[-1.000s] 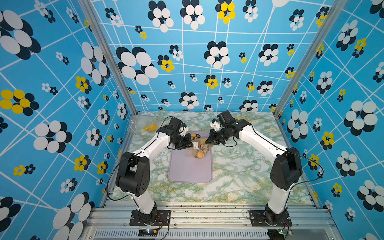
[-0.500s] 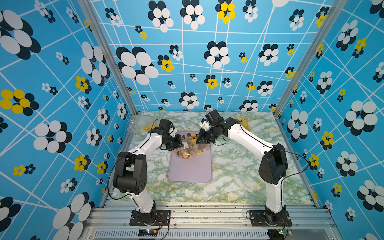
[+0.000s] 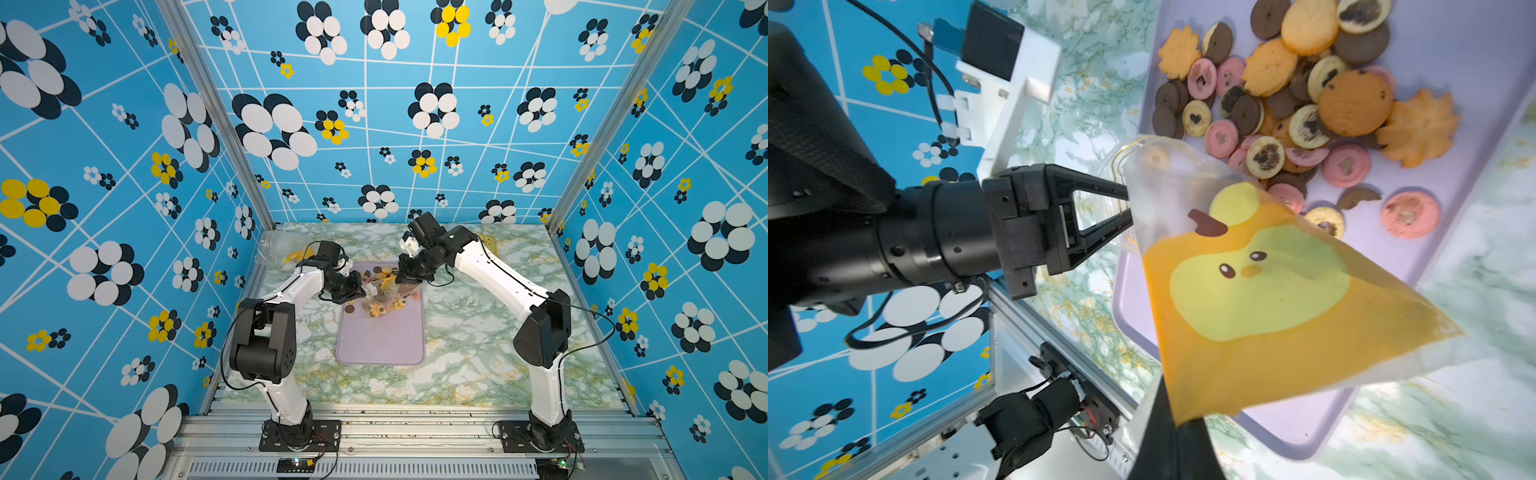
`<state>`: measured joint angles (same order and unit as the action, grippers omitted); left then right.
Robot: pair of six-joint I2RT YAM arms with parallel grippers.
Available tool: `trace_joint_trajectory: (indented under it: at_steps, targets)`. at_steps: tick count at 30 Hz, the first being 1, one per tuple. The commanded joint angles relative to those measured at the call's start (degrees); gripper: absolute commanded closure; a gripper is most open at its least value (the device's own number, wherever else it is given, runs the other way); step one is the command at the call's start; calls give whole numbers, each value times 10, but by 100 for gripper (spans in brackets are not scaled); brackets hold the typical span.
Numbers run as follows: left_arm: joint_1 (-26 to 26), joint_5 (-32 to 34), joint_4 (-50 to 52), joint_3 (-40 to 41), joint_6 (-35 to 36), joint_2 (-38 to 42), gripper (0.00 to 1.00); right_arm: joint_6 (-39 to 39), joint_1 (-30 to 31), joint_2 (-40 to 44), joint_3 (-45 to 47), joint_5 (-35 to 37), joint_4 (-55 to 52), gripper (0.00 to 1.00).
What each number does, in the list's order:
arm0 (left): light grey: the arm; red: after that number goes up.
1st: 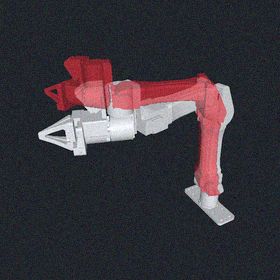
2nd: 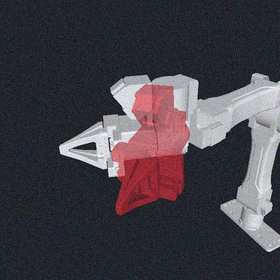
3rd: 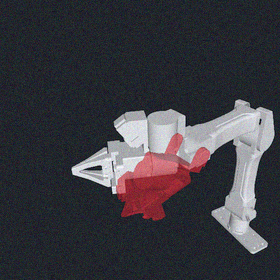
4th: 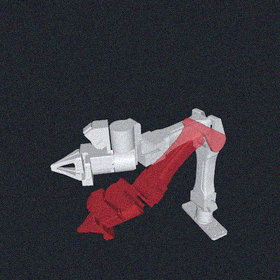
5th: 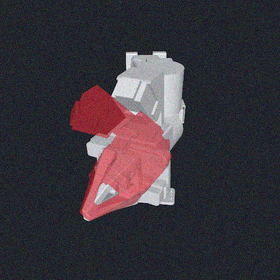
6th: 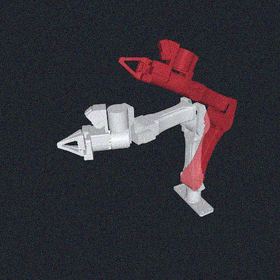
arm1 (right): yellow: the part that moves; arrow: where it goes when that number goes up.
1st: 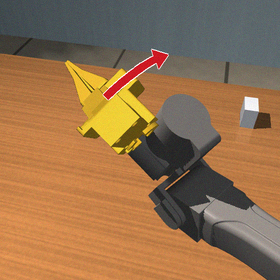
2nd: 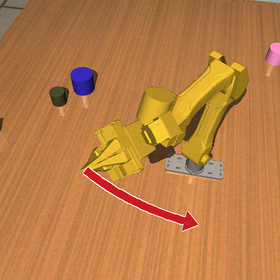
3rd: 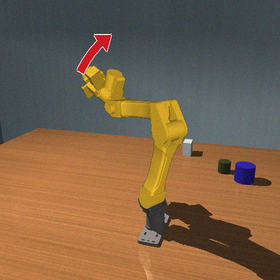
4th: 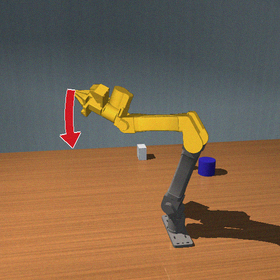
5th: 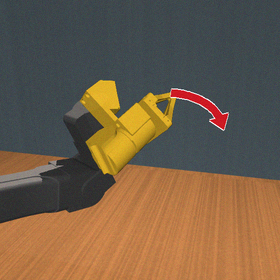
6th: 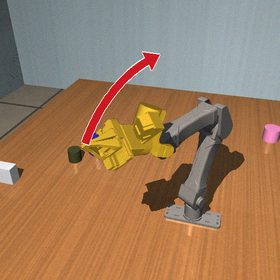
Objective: Pour cookies out of the ziploc bag
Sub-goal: 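Pour the cookies out of the ziploc bag onto the tray.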
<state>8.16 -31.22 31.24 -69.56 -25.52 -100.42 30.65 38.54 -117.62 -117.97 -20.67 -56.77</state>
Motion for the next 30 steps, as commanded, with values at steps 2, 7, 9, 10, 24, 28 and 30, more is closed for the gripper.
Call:
trace_joint_trajectory:
  at_steps: [2, 7, 9, 10, 24, 28, 30]
  targets:
    - [-4, 1, 7, 6, -2, -9, 100, -42, 4, -17, -23, 38, -76, 100]
    - [-1, -2, 4, 8, -3, -17, 100, -65, 13, -47, -75, 69, -128, 100]
    - [0, -1, 4, 8, -3, -19, 100, -77, 18, -60, -105, 92, -158, 100]
    - [0, -2, 4, 8, -2, -21, 100, -82, 20, -66, -120, 100, -171, 100]
    - [1, 3, 17, 9, 0, -15, 100, -90, 29, -116, -234, 85, -215, 100]
    - [-2, 15, 33, 4, 5, -9, 100, -91, 33, -146, -294, 83, -243, 100]
    - [-5, 18, 36, 5, 7, -8, 100, -93, 34, -161, -318, 82, -256, 100]
